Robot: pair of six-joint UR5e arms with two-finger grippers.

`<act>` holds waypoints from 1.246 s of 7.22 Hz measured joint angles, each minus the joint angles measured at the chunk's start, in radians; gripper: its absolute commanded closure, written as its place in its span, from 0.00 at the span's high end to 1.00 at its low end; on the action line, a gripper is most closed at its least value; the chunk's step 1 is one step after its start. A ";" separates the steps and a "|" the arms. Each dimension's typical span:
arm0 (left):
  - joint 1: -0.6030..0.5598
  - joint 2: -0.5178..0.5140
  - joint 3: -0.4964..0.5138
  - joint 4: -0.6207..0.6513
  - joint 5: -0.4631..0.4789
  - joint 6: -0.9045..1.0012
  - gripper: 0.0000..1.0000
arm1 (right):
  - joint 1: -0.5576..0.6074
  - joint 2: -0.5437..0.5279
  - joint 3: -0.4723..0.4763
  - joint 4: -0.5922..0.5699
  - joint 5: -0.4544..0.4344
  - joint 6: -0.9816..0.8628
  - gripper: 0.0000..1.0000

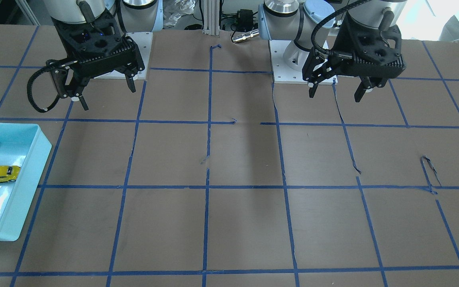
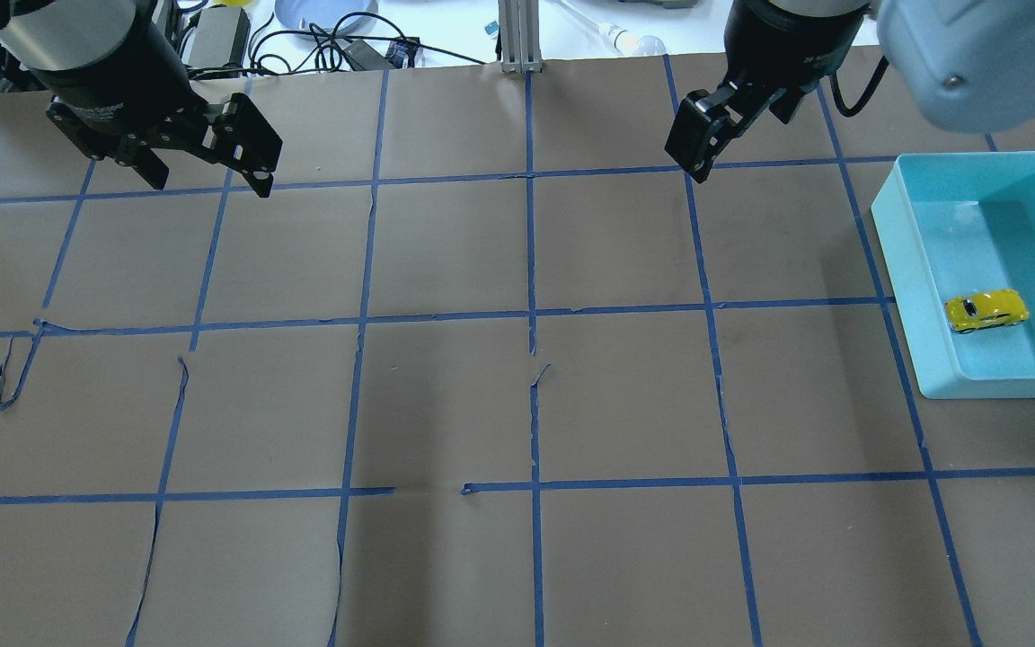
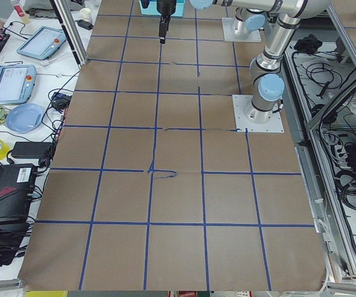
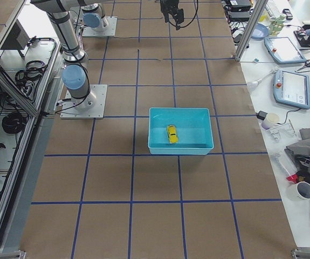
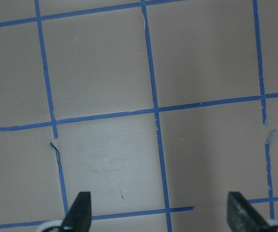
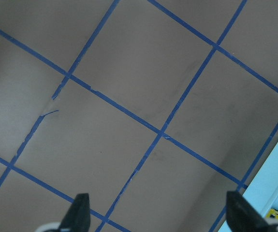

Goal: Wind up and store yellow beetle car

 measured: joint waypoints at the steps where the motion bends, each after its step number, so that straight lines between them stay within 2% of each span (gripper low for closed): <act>1: 0.000 0.000 0.000 0.000 0.000 0.001 1.00 | -0.005 0.000 -0.007 0.016 -0.002 0.051 1.00; 6: 0.001 0.000 0.001 0.000 0.001 0.021 1.00 | -0.027 -0.012 -0.013 0.030 0.004 0.372 1.00; 9: 0.001 0.000 0.001 0.000 0.000 0.021 1.00 | -0.028 -0.012 -0.021 0.058 0.038 0.440 1.00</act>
